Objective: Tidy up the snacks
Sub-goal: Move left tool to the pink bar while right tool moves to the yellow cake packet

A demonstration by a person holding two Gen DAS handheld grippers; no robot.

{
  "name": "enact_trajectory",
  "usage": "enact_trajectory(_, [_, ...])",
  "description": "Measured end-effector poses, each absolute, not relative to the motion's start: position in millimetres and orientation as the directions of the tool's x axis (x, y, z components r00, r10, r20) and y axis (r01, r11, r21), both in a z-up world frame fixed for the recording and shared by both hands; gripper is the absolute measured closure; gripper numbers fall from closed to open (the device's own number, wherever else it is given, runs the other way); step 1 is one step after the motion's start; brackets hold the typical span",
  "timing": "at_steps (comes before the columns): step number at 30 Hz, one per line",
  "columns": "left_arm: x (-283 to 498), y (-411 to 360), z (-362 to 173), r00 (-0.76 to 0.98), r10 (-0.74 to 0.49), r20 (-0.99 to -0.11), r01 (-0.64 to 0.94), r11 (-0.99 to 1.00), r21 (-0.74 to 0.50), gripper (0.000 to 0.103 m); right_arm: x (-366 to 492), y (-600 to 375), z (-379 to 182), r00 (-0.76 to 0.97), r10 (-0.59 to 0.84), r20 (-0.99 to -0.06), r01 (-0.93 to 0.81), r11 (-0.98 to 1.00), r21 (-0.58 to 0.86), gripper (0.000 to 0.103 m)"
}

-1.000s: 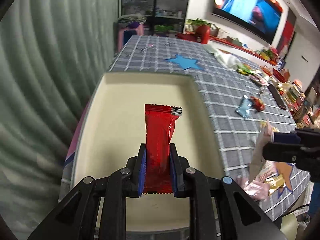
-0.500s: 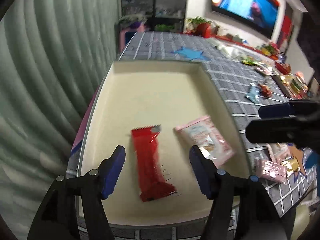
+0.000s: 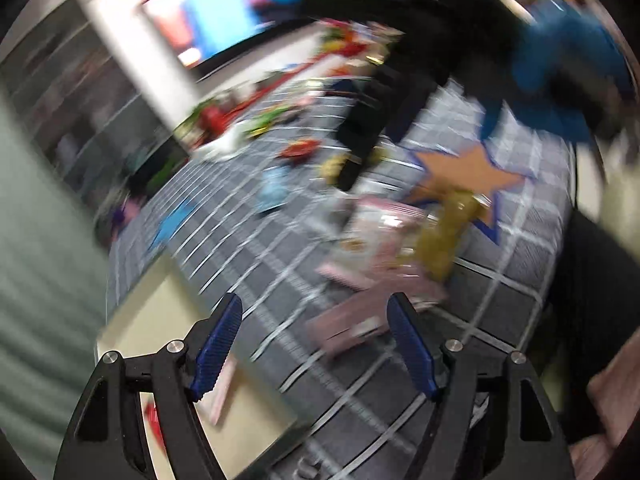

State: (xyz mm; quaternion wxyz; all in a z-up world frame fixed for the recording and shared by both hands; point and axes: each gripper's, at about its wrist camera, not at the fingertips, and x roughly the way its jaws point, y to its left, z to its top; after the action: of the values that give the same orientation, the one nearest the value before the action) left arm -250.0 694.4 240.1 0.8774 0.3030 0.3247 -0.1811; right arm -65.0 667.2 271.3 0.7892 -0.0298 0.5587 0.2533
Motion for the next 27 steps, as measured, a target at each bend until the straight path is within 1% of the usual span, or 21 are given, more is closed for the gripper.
enact_trajectory(3, [-239.5, 665.4, 226.1, 0.682, -0.119, -0.721, 0.585, 0.681, 0.44, 0.024, -65.0, 640.6, 270.9, 0.251, 0.37, -0.895, -0.403, 0.88, 0.251, 0.011])
enact_trajectory(6, [-228.5, 657.4, 218.1, 0.65, -0.087, -0.755, 0.594, 0.679, 0.432, 0.025, -64.0, 627.5, 268.9, 0.26, 0.366, -0.894, -0.397, 0.884, 0.247, 0.011])
enact_trajectory(10, [-214.2, 655.9, 216.4, 0.633, -0.062, -0.772, 0.543, 0.746, 0.385, 0.025, -55.1, 619.7, 265.2, 0.278, 0.345, -0.896, -0.392, 0.893, 0.222, 0.011])
enact_trajectory(12, [-205.4, 656.7, 216.2, 0.625, -0.04, -0.78, 0.491, 0.796, 0.354, 0.024, -48.1, 621.4, 264.0, 0.296, 0.322, -0.899, -0.401, 0.896, 0.189, 0.011])
enact_trajectory(15, [-191.8, 671.9, 219.9, 0.59, -0.021, -0.807, 0.363, 0.9, 0.242, 0.024, -34.3, 634.5, 260.2, 0.331, 0.255, -0.909, -0.455, 0.887, 0.083, 0.011])
enact_trajectory(19, [-172.9, 707.9, 216.2, 0.53, -0.07, -0.845, 0.207, 0.977, 0.049, 0.024, -21.8, 650.6, 250.1, 0.371, 0.163, -0.914, -0.532, 0.844, -0.066, 0.011])
enact_trajectory(20, [-171.4, 713.6, 214.6, 0.523, -0.086, -0.848, 0.191, 0.981, 0.019, 0.024, -19.2, 652.6, 247.3, 0.37, 0.154, -0.916, -0.546, 0.834, -0.081, 0.011])
enact_trajectory(22, [-166.5, 721.6, 217.6, 0.518, -0.089, -0.85, 0.177, 0.984, 0.005, 0.024, -11.3, 657.1, 240.9, 0.345, 0.167, -0.924, -0.573, 0.817, -0.066, 0.011])
enact_trajectory(27, [-159.1, 717.4, 222.8, 0.519, -0.067, -0.852, 0.202, 0.978, 0.046, 0.024, 1.2, 670.4, 232.7, 0.307, 0.216, -0.927, -0.604, 0.797, -0.014, 0.011])
